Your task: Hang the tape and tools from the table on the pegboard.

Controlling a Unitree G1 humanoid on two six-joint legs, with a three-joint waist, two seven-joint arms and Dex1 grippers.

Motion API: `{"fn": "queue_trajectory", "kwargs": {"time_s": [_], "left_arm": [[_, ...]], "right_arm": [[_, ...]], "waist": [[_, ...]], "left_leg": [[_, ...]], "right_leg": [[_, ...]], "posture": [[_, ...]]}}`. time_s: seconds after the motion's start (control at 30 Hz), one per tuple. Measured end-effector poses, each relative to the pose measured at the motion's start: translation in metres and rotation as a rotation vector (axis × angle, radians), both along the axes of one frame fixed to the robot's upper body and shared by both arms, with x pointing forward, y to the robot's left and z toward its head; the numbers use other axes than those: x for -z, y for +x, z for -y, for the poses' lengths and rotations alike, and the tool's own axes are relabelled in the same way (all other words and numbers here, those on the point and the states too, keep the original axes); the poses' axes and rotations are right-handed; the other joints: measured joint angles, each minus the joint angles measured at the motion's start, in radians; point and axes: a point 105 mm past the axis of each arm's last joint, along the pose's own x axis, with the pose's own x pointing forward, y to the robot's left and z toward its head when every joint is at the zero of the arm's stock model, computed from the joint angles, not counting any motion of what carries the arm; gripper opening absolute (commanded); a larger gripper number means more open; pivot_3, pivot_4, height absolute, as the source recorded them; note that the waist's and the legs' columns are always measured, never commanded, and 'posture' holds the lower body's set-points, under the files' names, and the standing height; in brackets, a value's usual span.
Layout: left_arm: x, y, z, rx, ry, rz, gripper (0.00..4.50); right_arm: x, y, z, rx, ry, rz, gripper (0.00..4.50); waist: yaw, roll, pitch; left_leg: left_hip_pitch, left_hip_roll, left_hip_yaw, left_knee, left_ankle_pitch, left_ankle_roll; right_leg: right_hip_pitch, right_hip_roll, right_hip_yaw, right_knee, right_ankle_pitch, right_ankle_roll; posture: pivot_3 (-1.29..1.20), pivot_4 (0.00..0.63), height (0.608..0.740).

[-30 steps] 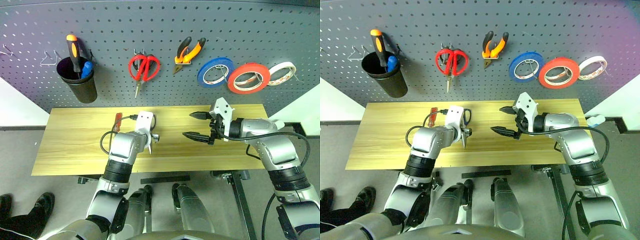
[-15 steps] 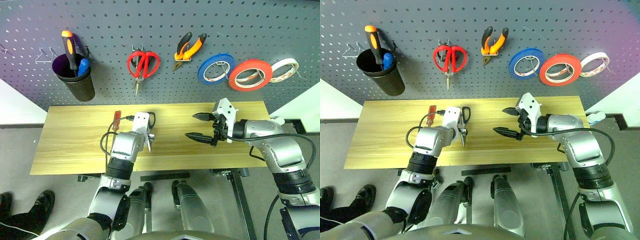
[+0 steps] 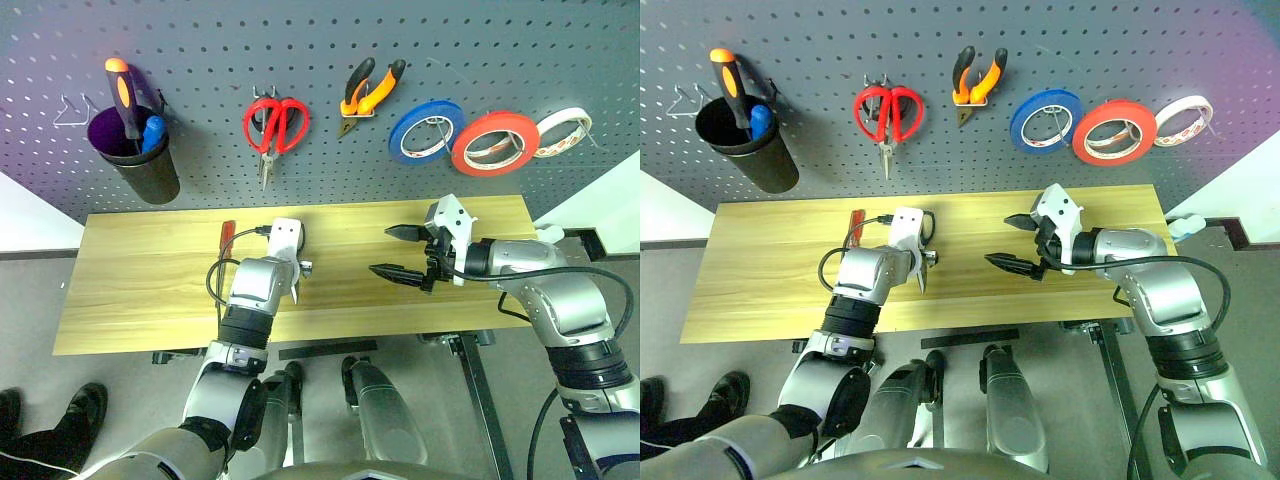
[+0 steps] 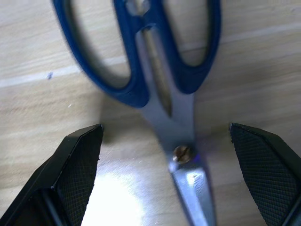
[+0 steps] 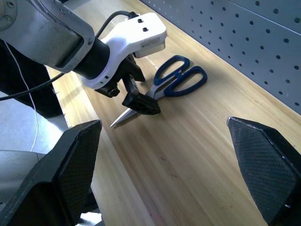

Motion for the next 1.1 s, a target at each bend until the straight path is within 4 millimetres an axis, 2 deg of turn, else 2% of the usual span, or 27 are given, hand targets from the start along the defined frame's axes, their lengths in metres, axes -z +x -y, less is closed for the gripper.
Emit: {"fn": "queue_trajectory", "kwargs": {"time_s": [0.1,0.2,0.47,0.53,0.77,1.1], "left_arm": [[-0.001,0.001,-0.001,-0.005,0.000,0.003,4.50],[-0.002,0.003,-0.002,-0.024,-0.006,0.017,3.92],[-0.005,0.006,-0.014,-0.100,0.015,0.045,1.12],[-0.007,0.007,-0.014,-0.103,0.010,0.053,0.75],[-0.006,0.007,-0.011,-0.100,0.009,0.051,0.63],[-0.007,0.002,-0.012,-0.065,0.044,0.022,0.61]], "right_arm": [[0.000,0.000,0.000,0.003,0.000,0.001,4.47],[0.000,0.001,0.000,0.006,0.000,0.002,4.50],[0.000,0.001,0.001,0.009,0.000,0.003,4.50],[0.000,0.001,0.001,0.010,0.000,0.004,4.50],[-0.009,0.004,-0.001,0.013,0.007,0.028,4.50],[-0.006,0.006,-0.003,0.013,0.029,0.020,4.50]], "waist": [[-0.001,0.000,0.001],[0.000,0.000,0.004],[0.000,0.000,0.007],[0.000,0.000,0.007],[0.001,0.000,0.007],[0.000,0.000,0.007]], "left_leg": [[0.000,0.000,0.000,0.000,0.000,0.000],[0.000,0.000,0.000,0.000,0.000,0.000],[0.000,0.000,0.000,0.000,0.000,0.000],[0.000,0.000,0.000,0.000,0.000,0.000],[0.000,0.000,0.000,0.001,0.000,0.000],[0.000,0.000,0.000,0.001,0.000,0.000]], "right_leg": [[0.000,0.000,0.000,0.000,0.000,0.000],[0.000,0.000,0.000,0.000,0.000,0.000],[0.000,0.000,0.000,0.000,0.000,0.001],[0.000,0.000,0.000,0.000,0.000,0.001],[0.001,0.000,0.000,0.000,0.000,0.001],[0.001,0.000,0.000,0.000,0.000,0.001]], "posture": [[-0.30,0.391,0.740],[-0.30,0.392,0.740],[-0.30,0.397,0.740],[-0.30,0.398,0.740],[-0.29,0.399,0.740],[-0.27,0.393,0.740]]}}
